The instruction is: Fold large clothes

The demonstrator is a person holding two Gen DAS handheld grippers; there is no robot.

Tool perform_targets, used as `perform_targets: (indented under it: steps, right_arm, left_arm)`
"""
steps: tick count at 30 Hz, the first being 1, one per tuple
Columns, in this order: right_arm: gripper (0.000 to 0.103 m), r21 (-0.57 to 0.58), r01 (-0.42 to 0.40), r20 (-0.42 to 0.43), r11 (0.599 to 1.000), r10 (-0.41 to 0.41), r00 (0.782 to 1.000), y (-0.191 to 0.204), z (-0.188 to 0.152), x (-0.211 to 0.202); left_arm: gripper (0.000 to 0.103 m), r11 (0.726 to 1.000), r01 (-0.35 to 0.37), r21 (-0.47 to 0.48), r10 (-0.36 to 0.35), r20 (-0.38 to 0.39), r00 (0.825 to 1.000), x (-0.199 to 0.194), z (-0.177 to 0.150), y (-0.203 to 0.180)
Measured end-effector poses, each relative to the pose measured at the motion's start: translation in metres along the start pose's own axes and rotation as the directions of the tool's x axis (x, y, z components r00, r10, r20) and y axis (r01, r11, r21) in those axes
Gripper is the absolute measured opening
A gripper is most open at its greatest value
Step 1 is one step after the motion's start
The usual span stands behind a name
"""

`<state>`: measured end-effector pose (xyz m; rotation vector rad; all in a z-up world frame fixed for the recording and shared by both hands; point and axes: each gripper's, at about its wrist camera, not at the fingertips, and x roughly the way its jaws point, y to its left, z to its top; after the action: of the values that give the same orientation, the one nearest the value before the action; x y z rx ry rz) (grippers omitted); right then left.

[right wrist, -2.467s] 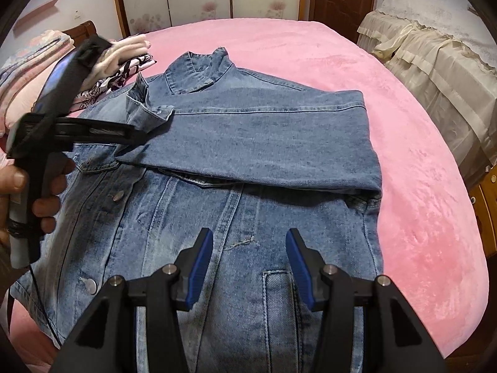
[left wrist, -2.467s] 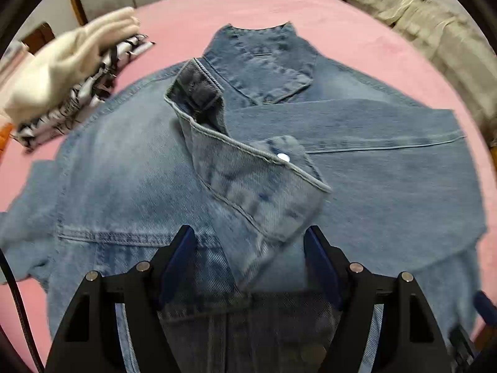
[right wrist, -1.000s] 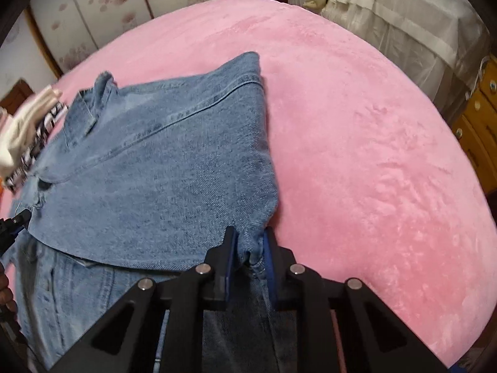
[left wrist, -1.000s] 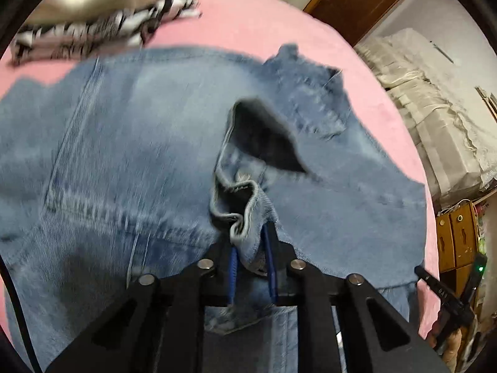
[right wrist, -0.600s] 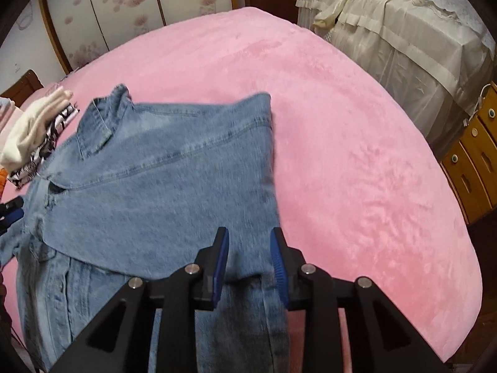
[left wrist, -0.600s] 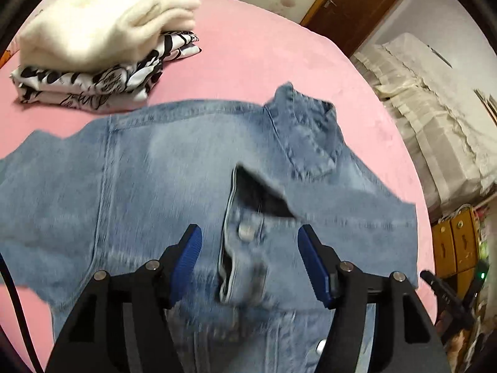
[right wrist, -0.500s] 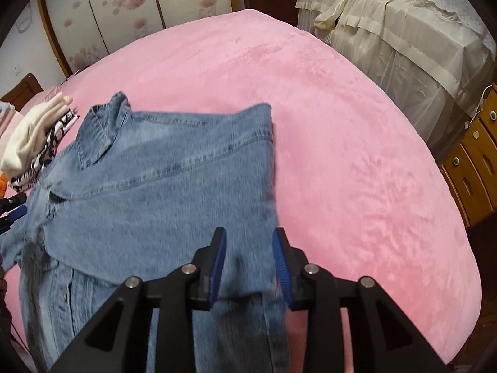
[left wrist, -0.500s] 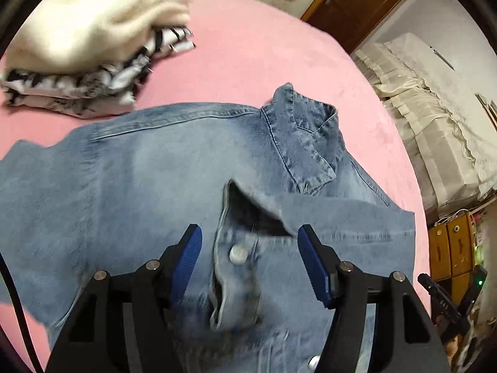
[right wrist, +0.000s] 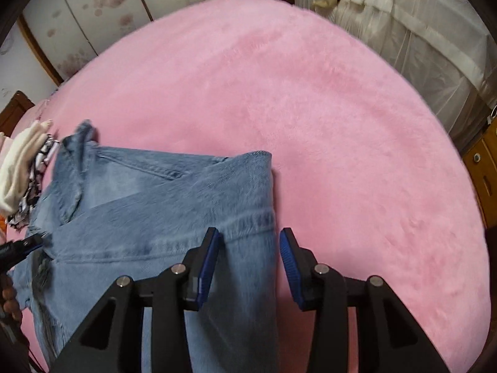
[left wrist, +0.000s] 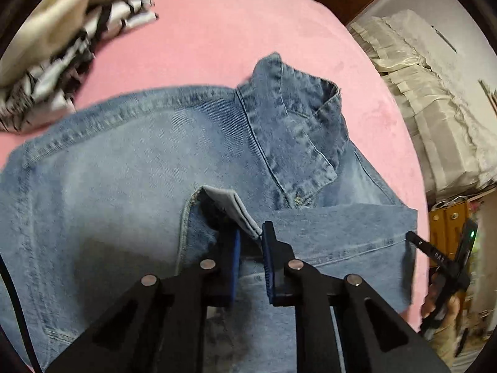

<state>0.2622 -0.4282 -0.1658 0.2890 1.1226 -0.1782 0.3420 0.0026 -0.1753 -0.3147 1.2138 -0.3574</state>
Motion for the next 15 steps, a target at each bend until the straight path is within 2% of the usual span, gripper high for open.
perform_targets:
  steps: [2, 3, 5, 7, 11, 12, 15]
  right_arm:
    - [0.034, 0.013, -0.009, -0.012, 1.0, 0.009, 1.0, -0.003, 0.003, 0.011]
    - [0.026, 0.016, 0.009, -0.005, 1.0, -0.009, 1.0, -0.004, 0.003, 0.012]
    - [0.023, 0.013, 0.024, 0.0, 1.0, -0.024, 1.0, -0.005, 0.001, 0.014]
    - [0.023, -0.01, 0.052, 0.007, 0.999, -0.051, 0.999, -0.004, -0.004, 0.018]
    - [0.024, -0.052, 0.111, 0.023, 0.992, -0.11, 0.994, 0.002, -0.01, 0.022]
    - [0.028, -0.065, 0.126, 0.03, 0.99, -0.125, 0.992, 0.005, -0.01, 0.019]
    - [0.031, -0.079, 0.173, 0.049, 0.982, -0.169, 0.984, 0.011, -0.012, 0.008]
  left_arm:
    - [0.009, 1.0, -0.021, 0.018, 0.021, 0.031, 0.999, -0.004, -0.008, 0.003]
    - [0.009, 0.999, -0.025, 0.02, 0.024, 0.036, 0.999, -0.004, -0.011, 0.006]
    - [0.008, 0.999, -0.038, 0.034, 0.037, 0.032, 0.999, -0.001, -0.02, 0.013]
    - [0.008, 0.998, -0.048, 0.05, 0.047, 0.022, 0.999, 0.007, -0.03, 0.019]
    - [0.011, 0.993, -0.066, 0.095, 0.062, 0.051, 0.997, 0.006, -0.037, 0.018]
    - [0.012, 0.992, -0.074, 0.102, 0.069, 0.049, 0.996, 0.005, -0.037, 0.016]
    - [0.021, 0.977, -0.159, 0.144, 0.152, 0.053, 0.987, -0.006, -0.038, 0.003]
